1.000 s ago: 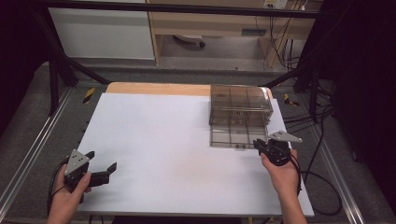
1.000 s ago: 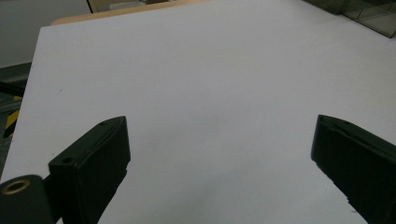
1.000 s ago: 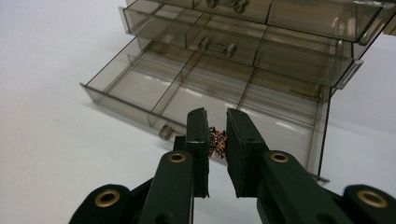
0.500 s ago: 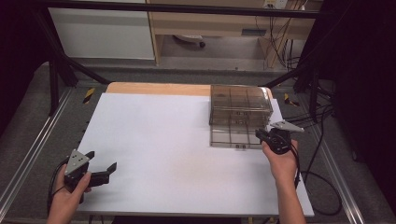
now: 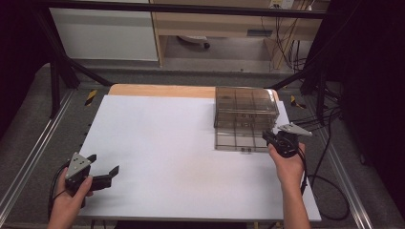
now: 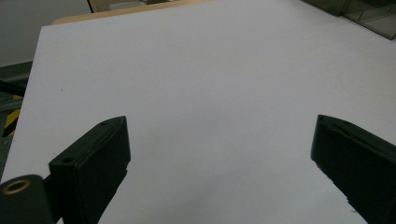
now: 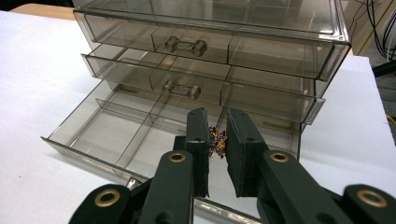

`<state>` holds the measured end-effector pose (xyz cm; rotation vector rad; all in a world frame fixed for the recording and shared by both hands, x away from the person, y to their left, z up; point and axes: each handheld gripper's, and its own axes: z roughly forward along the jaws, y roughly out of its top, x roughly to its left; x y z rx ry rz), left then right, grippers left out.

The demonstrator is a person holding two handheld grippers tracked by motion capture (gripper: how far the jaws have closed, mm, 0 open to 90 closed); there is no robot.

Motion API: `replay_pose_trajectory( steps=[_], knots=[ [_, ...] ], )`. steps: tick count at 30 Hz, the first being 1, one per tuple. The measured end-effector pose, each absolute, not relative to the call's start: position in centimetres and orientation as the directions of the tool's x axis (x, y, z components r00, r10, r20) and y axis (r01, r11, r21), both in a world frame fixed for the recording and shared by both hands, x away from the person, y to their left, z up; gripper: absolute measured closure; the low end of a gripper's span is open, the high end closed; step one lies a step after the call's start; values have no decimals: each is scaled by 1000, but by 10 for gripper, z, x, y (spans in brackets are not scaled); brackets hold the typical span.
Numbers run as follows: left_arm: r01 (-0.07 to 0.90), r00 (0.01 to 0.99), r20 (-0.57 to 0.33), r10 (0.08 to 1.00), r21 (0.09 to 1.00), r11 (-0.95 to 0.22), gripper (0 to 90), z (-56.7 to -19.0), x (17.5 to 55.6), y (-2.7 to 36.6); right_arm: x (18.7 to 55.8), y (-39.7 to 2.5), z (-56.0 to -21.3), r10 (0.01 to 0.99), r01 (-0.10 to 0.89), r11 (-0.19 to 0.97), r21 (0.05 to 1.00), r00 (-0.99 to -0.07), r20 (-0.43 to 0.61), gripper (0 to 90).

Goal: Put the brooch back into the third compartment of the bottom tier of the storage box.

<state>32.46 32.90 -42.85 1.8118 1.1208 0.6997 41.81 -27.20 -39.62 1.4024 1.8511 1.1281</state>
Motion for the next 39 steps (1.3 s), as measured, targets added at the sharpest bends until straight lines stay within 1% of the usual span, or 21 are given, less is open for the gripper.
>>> replay_pose_trajectory(
  steps=[39],
  knots=[
    [415, 448, 18, 894, 881, -227, 48, -430, 325, 327, 429, -269, -406, 954, 505, 140, 851, -300, 21, 796]
  ],
)
